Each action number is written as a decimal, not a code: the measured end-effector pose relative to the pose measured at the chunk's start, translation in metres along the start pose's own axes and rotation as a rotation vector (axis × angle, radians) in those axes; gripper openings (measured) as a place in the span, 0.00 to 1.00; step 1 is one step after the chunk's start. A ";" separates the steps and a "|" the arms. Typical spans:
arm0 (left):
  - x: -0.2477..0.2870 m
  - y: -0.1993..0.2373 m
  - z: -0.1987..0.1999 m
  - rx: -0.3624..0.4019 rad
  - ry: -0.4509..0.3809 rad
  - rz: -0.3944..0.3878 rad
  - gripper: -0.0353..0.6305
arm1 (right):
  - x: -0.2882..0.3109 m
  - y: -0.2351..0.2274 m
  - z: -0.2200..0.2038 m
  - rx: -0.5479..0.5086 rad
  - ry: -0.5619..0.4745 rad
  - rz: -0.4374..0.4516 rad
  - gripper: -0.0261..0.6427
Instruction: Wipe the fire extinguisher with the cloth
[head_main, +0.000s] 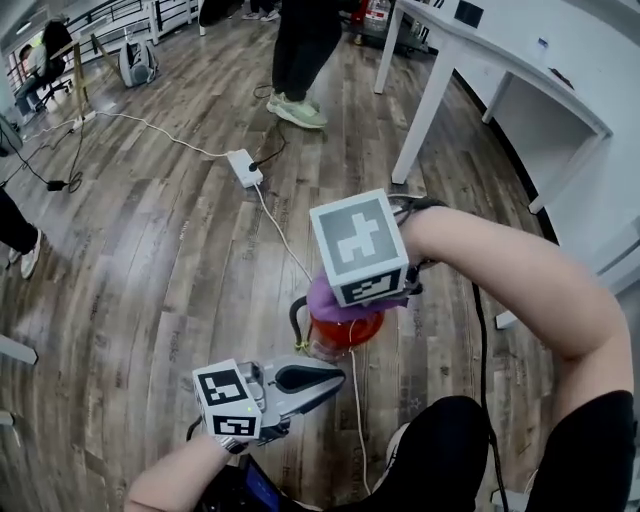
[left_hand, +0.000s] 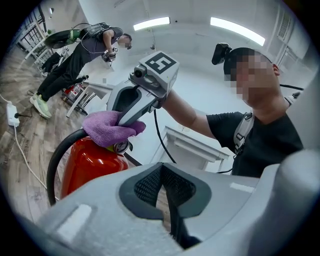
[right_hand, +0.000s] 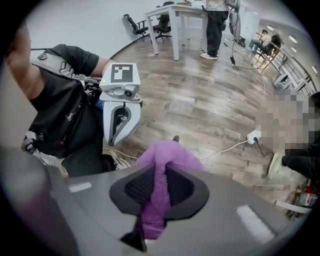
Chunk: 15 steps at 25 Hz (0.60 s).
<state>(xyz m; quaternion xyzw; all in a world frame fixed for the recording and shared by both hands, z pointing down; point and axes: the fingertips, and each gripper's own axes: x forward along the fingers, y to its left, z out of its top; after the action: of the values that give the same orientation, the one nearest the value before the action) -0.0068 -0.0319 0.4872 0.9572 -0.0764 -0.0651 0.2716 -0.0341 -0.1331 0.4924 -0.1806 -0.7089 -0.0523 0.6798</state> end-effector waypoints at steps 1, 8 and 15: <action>0.001 0.001 -0.001 -0.003 0.003 0.000 0.05 | -0.001 0.001 -0.002 -0.003 0.011 0.005 0.12; 0.001 0.010 -0.003 -0.022 0.002 0.017 0.05 | -0.022 0.017 -0.057 0.059 -0.007 0.058 0.12; 0.000 0.022 0.002 -0.030 -0.019 0.028 0.05 | -0.038 0.029 -0.108 0.181 -0.108 0.047 0.12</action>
<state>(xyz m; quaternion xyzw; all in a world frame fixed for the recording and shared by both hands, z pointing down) -0.0097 -0.0514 0.4970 0.9512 -0.0915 -0.0712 0.2860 0.0783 -0.1477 0.4572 -0.1377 -0.7418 0.0379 0.6552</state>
